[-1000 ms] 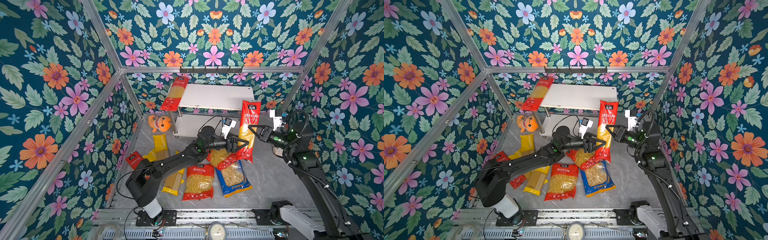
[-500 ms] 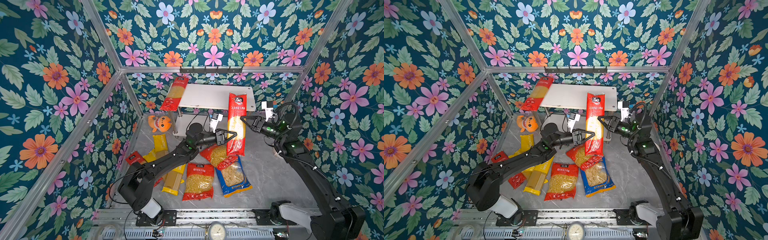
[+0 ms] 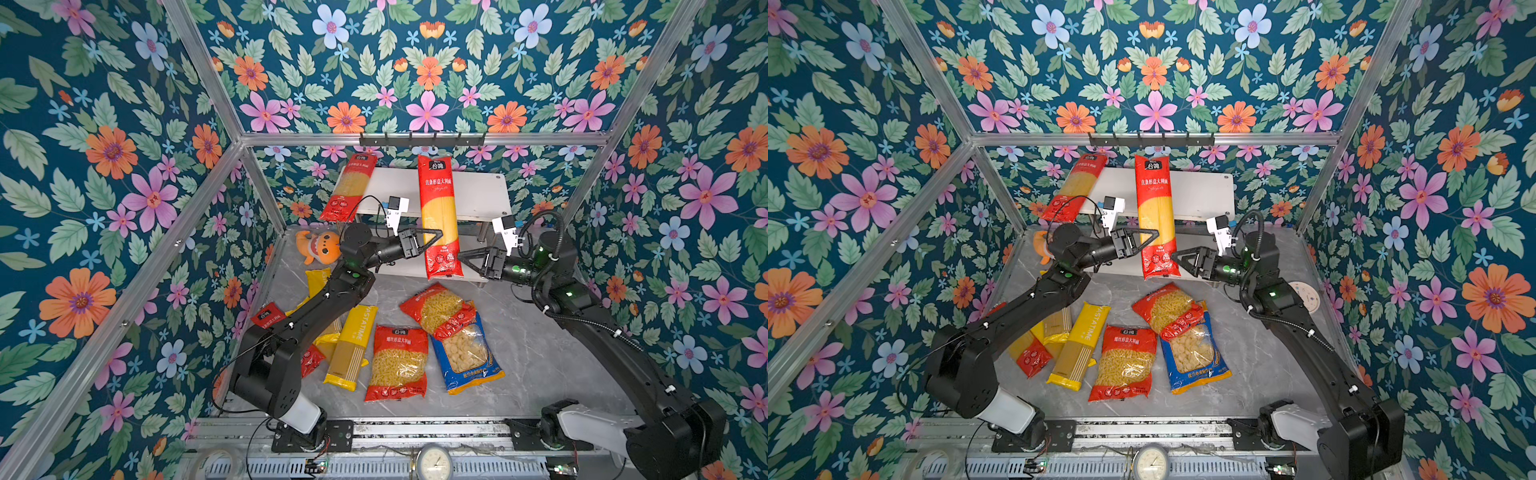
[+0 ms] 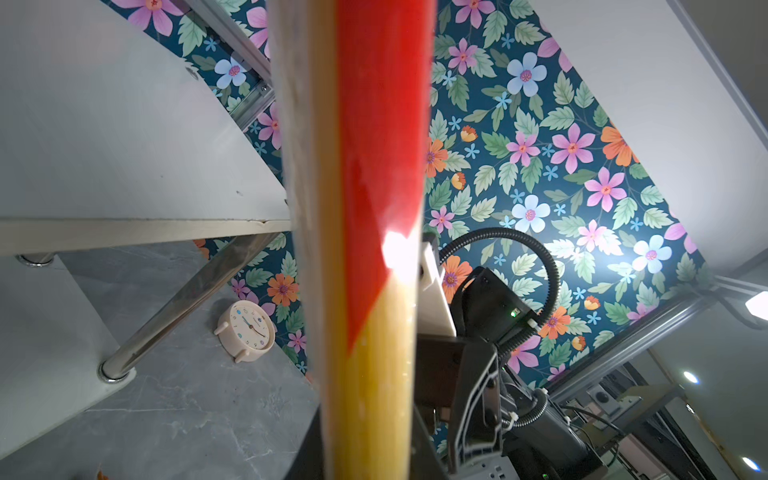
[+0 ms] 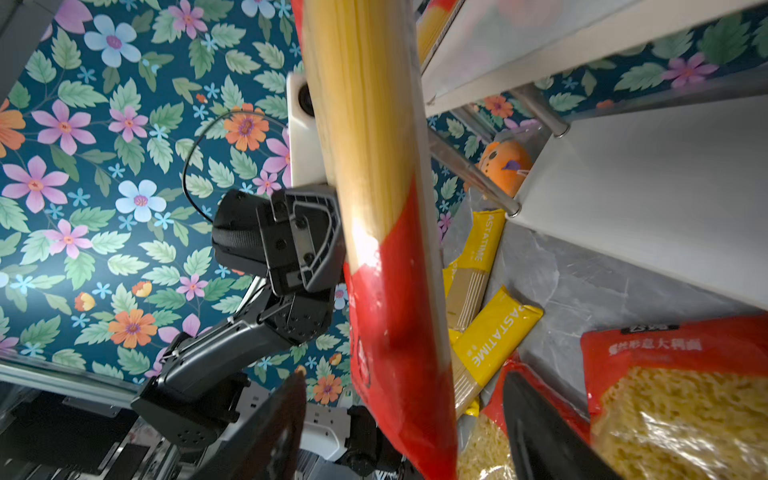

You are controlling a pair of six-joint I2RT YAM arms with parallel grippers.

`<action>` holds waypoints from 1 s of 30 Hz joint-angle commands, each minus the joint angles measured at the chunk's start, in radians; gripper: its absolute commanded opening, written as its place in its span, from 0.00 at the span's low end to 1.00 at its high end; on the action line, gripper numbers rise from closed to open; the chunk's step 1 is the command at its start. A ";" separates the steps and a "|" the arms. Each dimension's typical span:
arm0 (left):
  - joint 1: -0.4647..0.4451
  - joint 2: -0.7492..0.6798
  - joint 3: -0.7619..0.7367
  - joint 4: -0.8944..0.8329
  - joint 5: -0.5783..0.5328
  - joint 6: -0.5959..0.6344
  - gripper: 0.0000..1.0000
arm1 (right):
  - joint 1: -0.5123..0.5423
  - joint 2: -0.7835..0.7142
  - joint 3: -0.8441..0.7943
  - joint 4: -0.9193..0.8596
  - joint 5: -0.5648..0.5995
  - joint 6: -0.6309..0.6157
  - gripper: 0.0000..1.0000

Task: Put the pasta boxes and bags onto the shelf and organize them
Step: 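Raise the bag upright with the right gripper while the left gripper grips it too, then open the left gripper and set the bag on the upper shelf with the right gripper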

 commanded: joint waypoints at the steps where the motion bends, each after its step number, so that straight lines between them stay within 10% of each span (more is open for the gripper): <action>1: 0.018 0.002 0.027 0.084 0.037 -0.027 0.20 | 0.040 0.034 0.023 0.046 0.015 -0.007 0.68; 11: 0.050 0.015 0.049 0.107 0.048 -0.093 0.24 | 0.081 0.129 0.050 0.242 0.018 0.083 0.25; 15: 0.068 0.019 0.047 0.116 0.031 -0.117 0.45 | 0.081 0.157 0.074 0.290 0.051 0.127 0.11; 20: 0.101 -0.035 -0.014 0.088 -0.022 -0.108 0.67 | 0.081 0.217 0.169 0.307 0.096 0.190 0.07; 30: 0.109 -0.382 -0.355 -0.277 -0.272 0.166 0.73 | 0.139 0.444 0.466 0.147 0.200 0.333 0.00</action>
